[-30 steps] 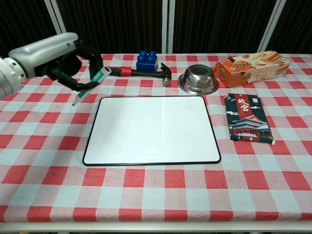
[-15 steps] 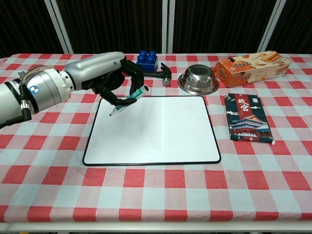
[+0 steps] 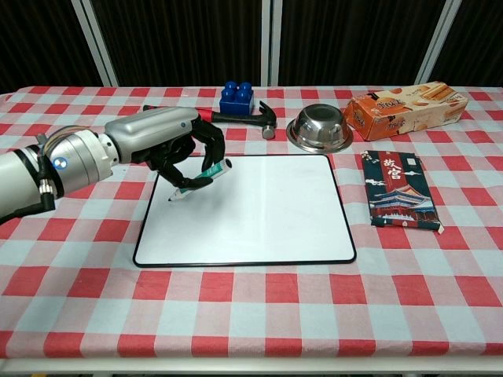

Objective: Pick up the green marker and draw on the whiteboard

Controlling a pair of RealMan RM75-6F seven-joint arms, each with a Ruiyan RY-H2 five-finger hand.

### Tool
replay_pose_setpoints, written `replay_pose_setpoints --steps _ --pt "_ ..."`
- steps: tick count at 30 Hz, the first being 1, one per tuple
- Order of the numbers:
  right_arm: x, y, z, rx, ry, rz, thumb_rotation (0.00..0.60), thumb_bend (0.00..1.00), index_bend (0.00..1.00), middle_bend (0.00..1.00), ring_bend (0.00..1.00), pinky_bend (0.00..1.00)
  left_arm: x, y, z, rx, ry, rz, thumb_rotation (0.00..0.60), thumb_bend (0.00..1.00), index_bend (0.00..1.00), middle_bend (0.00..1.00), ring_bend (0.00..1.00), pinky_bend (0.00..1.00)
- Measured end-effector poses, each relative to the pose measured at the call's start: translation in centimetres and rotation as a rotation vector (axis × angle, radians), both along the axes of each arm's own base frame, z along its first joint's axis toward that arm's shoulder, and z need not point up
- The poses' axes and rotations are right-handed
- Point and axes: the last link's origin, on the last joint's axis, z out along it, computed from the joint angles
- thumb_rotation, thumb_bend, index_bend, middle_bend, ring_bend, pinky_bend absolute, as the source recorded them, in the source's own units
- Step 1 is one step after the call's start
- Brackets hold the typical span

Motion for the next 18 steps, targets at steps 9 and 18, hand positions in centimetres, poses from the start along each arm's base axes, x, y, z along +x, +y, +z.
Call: replay_pose_setpoints --steps 9,18 --pt "-0.2 0.1 0.3 -0.01 0.004 -0.01 0.6 0.16 0.05 0.12 0.03 0.14 0.5 0.0 -1.4 -0.02 -0.012 0.005 0.6 0.4 0.54 0.56 0.79 0.89" --pt "-0.7 0.7 1.3 -0.037 0.011 -0.029 0.6 0.16 0.05 0.12 0.03 0.14 4.5 0.4 -2.8 -0.043 -0.049 -0.053 0.6 0.4 0.54 0.56 0.79 0.89"
